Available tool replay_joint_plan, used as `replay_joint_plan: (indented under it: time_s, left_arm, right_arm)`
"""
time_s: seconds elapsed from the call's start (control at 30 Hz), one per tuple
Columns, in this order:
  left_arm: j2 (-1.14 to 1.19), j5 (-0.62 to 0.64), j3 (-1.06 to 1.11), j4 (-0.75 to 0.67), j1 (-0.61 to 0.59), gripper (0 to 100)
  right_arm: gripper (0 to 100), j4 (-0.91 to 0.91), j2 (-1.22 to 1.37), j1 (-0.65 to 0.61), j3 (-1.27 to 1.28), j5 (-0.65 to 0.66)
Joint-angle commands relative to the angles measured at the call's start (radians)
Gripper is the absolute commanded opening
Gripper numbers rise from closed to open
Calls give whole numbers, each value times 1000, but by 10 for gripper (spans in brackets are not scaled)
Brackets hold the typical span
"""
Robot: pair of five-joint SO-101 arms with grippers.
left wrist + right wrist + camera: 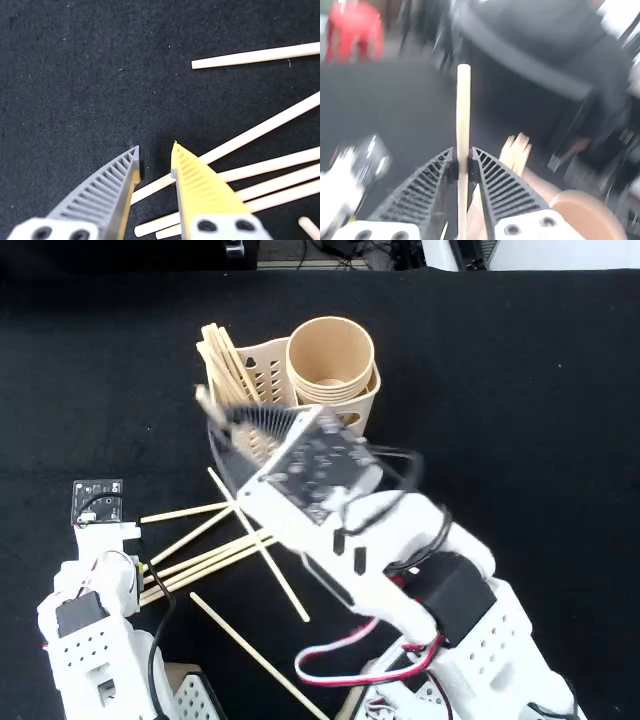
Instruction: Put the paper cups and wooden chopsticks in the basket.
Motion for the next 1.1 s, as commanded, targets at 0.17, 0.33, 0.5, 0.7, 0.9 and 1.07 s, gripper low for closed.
replay_joint_plan:
  time_s: [0.17,0.33,0.5,0.7,0.9,1.07]
  left_arm:
    - [-9,11,-2,-20,18,116]
    - [-9,11,-2,-20,18,116]
    - [-9,11,-2,-20,18,116]
    - [-9,11,-2,-20,18,116]
    - [-9,9,-2,-20,18,116]
    - [-9,9,-2,-20,18,116]
  right_arm:
    - [13,-423,73,126,64,0]
    - [13,-437,166,129,71,0]
    - [14,-436,272,190,136,0]
    - [133,-311,275,212,130,-11]
    - [177,-25,216,209,-90,-89]
    - [150,299,130,209,-208,-84]
